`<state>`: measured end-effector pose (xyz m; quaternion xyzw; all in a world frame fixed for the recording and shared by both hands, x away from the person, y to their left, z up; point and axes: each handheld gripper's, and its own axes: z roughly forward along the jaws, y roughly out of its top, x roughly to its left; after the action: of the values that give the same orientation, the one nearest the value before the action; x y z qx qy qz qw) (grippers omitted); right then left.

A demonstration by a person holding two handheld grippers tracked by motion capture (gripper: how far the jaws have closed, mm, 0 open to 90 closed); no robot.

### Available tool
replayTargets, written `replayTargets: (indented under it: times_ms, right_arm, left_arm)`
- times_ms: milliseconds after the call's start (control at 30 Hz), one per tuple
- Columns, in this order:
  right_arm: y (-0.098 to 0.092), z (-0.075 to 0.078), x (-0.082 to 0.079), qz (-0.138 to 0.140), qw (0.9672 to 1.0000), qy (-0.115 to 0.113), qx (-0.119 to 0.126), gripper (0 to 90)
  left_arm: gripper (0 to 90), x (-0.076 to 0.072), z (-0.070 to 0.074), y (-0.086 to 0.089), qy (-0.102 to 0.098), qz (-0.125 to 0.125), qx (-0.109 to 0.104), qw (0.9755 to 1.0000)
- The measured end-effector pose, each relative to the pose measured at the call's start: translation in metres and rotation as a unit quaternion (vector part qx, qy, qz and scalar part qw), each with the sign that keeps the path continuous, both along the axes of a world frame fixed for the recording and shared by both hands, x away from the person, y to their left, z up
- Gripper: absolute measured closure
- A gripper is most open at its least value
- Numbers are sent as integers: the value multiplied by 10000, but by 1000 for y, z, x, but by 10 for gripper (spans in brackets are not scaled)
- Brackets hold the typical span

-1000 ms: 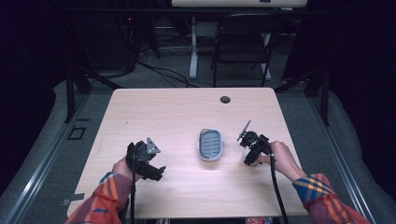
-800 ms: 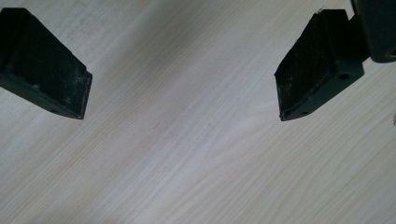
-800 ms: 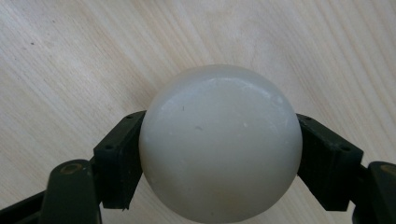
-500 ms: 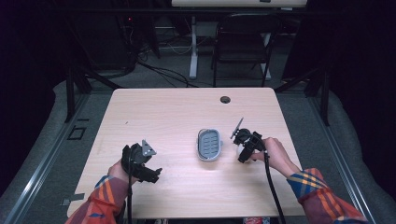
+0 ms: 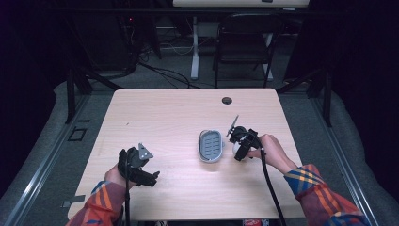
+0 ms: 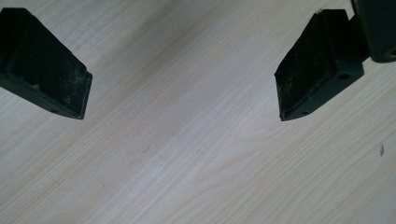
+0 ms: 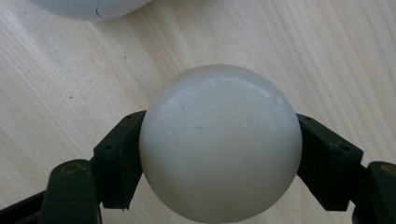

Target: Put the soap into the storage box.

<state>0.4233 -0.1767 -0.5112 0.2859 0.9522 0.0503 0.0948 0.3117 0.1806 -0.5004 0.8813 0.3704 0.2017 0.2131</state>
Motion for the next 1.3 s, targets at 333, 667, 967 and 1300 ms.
replayTargets:
  times_ms: [333,667,967,1300]
  right_arm:
    - [8,15,3,92,9999,-77,6,242]
    - [13,31,4,133,9998,-157,75,242]
    - [22,48,8,163,9994,-238,188,242]
    - [42,60,14,296,9988,-316,213,242]
  left_arm:
    - [37,0,0,-1,10,-18,15,10000]
    - [38,4,0,-6,-6,-116,-3,9999]
    - [37,5,0,-7,-3,-166,7,9999]
    - [37,4,0,-7,-32,-159,-13,9999]
